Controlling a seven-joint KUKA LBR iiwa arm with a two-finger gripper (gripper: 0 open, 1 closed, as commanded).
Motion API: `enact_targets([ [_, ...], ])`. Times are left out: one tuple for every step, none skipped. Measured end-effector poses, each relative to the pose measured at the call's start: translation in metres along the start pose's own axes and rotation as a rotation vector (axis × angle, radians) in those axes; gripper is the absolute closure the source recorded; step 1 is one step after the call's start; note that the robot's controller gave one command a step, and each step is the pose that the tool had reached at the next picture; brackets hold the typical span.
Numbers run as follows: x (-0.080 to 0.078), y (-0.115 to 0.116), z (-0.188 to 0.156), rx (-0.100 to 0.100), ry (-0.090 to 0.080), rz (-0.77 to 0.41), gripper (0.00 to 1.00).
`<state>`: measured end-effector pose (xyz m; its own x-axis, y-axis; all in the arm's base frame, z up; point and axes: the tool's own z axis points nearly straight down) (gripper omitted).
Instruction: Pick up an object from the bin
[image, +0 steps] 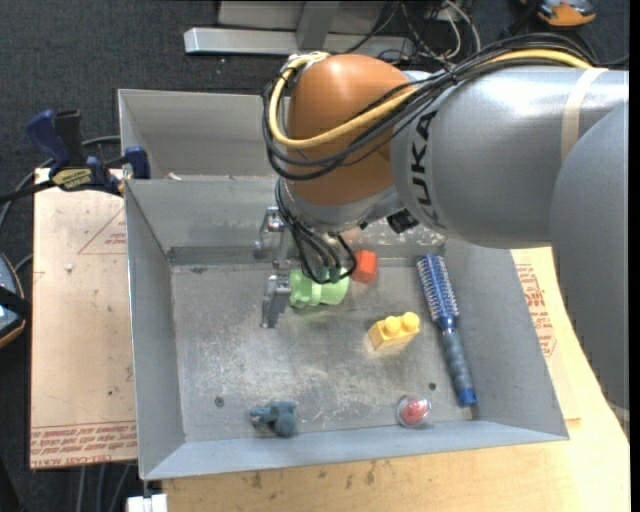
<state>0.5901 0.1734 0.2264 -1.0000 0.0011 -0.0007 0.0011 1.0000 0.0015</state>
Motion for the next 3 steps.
enact_targets([
  [-0.023, -0.059, 0.138, 0.003, 0.007, -0.014, 0.00],
  [-0.052, -0.119, 0.129, 0.003, -0.004, -0.188, 0.00],
  [-0.053, -0.115, 0.126, -0.001, -0.011, -0.191, 1.00],
])
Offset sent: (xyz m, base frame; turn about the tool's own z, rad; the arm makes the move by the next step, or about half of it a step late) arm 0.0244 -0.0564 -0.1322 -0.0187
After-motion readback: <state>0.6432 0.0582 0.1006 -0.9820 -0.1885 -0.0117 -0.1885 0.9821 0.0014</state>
